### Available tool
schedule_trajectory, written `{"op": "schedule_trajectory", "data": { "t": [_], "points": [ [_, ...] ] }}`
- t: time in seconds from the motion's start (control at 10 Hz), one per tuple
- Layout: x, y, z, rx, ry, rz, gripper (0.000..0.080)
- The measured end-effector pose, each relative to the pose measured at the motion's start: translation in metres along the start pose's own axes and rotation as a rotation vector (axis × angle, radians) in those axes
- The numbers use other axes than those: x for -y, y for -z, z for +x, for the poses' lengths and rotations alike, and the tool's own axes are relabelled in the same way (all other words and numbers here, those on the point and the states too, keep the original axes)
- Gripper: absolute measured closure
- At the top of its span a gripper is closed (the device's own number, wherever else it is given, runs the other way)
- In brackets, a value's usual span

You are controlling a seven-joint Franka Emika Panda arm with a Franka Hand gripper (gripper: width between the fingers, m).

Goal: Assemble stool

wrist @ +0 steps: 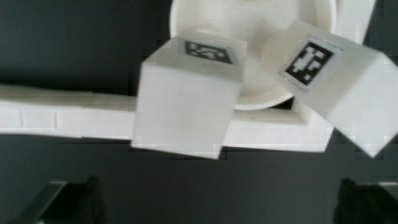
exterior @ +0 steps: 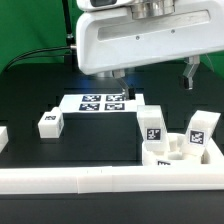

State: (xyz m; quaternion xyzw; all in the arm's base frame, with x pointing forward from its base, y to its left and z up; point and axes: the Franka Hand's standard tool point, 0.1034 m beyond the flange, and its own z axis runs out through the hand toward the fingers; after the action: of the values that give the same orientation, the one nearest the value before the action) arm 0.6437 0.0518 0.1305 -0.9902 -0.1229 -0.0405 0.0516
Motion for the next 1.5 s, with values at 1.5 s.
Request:
{"op": "schedule_trajectory", "data": {
  "t": [1.5],
  "points": [
    [0.0, -0.04, -0.014, 0.059, 0.766, 0.008, 0.015]
  ]
}}
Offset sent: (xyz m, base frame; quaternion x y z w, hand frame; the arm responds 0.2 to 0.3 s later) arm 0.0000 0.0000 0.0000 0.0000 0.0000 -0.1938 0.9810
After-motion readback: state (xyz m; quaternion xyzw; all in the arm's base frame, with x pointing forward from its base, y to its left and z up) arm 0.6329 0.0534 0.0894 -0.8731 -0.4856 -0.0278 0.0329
